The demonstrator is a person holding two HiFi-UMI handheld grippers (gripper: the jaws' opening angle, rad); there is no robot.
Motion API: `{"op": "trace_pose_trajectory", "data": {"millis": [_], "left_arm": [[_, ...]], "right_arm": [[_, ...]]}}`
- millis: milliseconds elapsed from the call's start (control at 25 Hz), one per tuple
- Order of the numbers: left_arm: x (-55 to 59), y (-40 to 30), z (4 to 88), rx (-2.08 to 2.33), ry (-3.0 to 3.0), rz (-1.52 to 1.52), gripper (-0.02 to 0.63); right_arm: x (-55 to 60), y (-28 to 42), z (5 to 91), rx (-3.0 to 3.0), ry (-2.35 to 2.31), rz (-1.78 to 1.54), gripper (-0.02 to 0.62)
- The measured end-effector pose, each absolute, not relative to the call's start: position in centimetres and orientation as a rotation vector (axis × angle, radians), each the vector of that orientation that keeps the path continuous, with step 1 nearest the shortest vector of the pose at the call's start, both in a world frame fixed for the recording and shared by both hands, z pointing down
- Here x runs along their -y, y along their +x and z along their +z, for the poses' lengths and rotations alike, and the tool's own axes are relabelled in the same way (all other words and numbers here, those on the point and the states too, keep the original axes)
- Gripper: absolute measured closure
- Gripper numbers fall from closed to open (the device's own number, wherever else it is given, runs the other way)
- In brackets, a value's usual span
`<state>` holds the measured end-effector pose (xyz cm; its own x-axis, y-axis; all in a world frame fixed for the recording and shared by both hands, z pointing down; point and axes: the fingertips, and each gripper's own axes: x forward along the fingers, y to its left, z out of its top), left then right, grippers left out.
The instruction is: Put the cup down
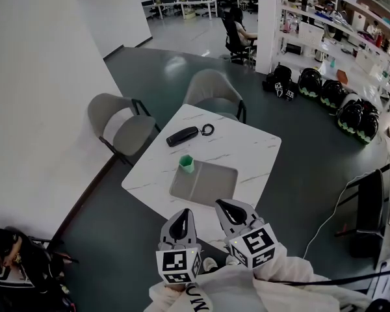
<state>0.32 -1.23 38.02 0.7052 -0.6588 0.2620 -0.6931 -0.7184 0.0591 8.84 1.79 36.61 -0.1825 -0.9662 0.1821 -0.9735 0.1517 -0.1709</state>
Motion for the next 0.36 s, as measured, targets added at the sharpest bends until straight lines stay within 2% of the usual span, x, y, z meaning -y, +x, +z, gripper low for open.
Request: {"op": "trace_pose_trajectory", "data": {"millis": [360], "left_arm": [[1.33, 0.48, 38.24, 1.1, 2.75, 0.342, 0.597]], "right_arm": [[-1.61, 8.96, 36.88, 2.357, 1.979, 0.409, 0.591]]}}
